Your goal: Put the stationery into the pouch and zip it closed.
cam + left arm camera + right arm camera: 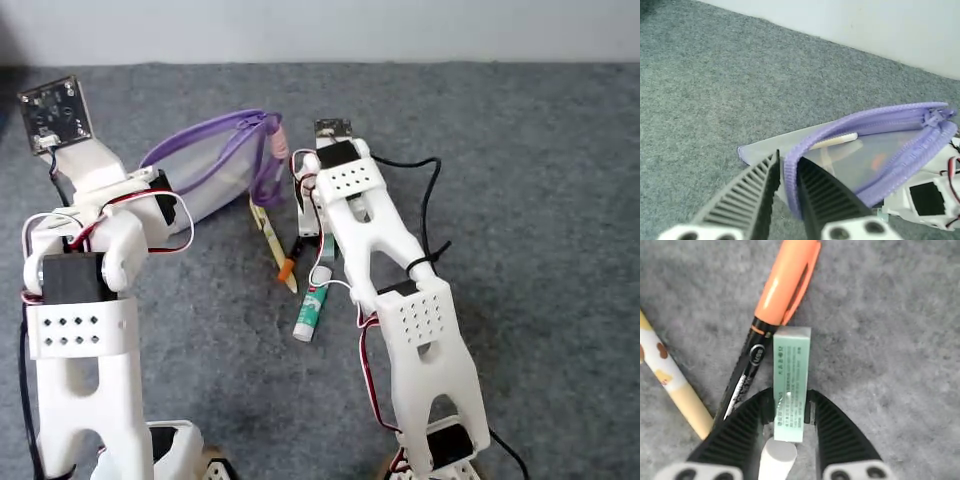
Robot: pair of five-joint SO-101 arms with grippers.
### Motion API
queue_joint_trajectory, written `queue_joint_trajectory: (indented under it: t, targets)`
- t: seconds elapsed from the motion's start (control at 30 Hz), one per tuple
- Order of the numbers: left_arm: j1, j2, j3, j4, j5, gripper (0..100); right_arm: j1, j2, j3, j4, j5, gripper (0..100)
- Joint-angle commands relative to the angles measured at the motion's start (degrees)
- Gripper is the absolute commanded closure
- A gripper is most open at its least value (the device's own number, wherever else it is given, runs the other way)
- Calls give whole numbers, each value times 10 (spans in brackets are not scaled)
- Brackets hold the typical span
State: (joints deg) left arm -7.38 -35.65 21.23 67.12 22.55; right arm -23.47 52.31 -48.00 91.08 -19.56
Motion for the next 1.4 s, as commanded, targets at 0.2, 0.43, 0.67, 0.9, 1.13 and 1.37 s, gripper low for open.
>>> queue_joint_trajectory:
  t: [0.2, 0.43, 0.67, 0.9, 1.13, 1.37]
  targets:
    - [-2, -9, -15, -17, -7, 988, 27, -23, -143, 120, 5, 991]
    - [-2, -9, -15, -17, -7, 988, 38, -169, -54, 119, 33, 991]
    - [-2, -9, -15, -17, -7, 988, 36, -394, 152, 117, 33, 991]
    - [2, -9, -15, -17, -7, 988, 12, -563, 286, 108, 32, 991]
    - [2, -9, -15, -17, -7, 988, -22, -716, 412, -24, 32, 991]
    - [-1, -9, -15, -17, -7, 988, -64, -855, 569, -284, 31, 991]
